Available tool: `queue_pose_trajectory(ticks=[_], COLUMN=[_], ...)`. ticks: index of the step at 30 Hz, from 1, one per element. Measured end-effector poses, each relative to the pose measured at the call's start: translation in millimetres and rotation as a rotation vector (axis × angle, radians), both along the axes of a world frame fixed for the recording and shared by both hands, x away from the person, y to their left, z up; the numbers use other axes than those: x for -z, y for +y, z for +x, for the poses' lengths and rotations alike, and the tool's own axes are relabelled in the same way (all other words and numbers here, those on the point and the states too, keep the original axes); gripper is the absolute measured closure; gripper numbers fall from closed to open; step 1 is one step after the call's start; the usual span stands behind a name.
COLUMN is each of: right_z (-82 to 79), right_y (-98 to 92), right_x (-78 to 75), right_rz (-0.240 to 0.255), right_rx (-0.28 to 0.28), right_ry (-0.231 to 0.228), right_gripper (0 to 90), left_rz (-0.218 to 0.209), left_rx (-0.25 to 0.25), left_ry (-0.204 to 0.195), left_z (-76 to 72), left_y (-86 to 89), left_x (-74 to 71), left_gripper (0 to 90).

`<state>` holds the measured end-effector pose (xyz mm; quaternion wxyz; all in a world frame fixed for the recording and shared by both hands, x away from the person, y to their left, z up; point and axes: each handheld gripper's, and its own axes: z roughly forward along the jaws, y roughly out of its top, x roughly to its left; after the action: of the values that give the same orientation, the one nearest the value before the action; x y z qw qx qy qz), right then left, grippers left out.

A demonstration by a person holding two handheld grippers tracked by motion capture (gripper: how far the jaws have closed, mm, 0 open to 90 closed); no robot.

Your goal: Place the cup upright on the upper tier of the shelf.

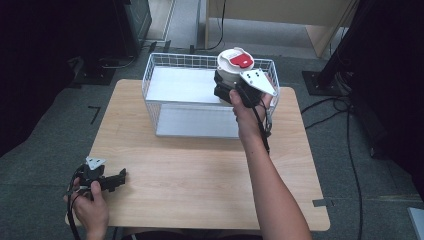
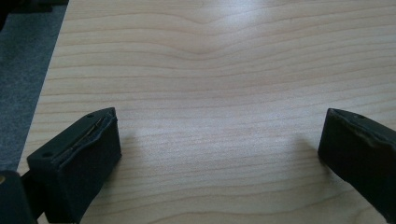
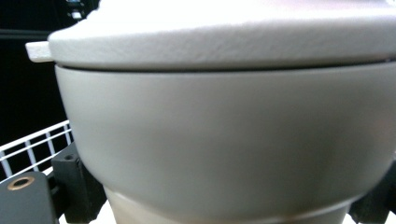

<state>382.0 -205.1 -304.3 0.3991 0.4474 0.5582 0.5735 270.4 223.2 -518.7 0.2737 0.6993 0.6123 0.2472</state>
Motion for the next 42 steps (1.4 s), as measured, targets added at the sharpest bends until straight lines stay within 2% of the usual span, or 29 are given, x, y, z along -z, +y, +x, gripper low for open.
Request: queue_pose_trajectory(ticks=[2, 4, 6, 9, 13, 20, 24, 27, 36, 41, 42], right_z=[11.2, 14.7, 24.7, 34.3, 42.9, 60.8, 66.0, 67.1, 66.4, 64.4, 63.4], right_y=[1.0, 1.1, 2.0, 4.4, 6.7, 9.9, 12.5, 14.5, 13.6, 10.8, 10.1], right_x=[1.6, 2.0, 2.6, 3.1, 2.9, 1.4, 2.5, 4.7, 7.3, 7.9, 7.8], right_rz=[-0.007, -0.004, 0.011, 0.002, -0.010, 0.007, 0.019, 0.010, 0.014, 0.014, 0.014], right_rx=[0.005, 0.009, 0.012, 0.019, 0.026, 0.033, 0.027, 0.024, 0.020, 0.001, -0.011], right_ry=[0.011, 0.014, 0.025, 0.031, 0.033, 0.036, 0.042, 0.045, 0.053, 0.055, 0.059], right_gripper=[8.5, 8.5, 8.5, 8.5, 8.5, 8.5, 8.4, 8.4, 8.2, 8.0, 5.7], left_rz=[-0.001, -0.001, -0.001, -0.002, -0.002, -0.002, -0.002, -0.002, -0.003, -0.002, -0.002], left_rx=[0.000, -0.001, 0.000, 0.000, -0.001, 0.000, -0.001, 0.000, -0.002, 0.000, 0.000], left_ry=[0.000, 0.000, 0.000, 0.000, 0.000, 0.000, 0.000, 0.000, 0.000, 0.001, 0.001], left_z=[0.0, 0.0, 0.0, 0.0, 0.0, 0.0, 0.0, 0.0, 0.0, 0.0, 0.0], left_y=[0.0, -0.1, -0.1, -0.1, -0.1, -0.1, -0.1, -0.1, -0.2, -0.1, -0.1], left_x=[0.0, 0.0, 0.0, 0.0, 0.0, 0.0, 0.0, 0.0, 0.1, 0.0, 0.0], left_gripper=[0.0, 0.0, 0.0, 0.0, 0.0, 0.0, 0.0, 0.0, 0.0, 0.0, 0.0])
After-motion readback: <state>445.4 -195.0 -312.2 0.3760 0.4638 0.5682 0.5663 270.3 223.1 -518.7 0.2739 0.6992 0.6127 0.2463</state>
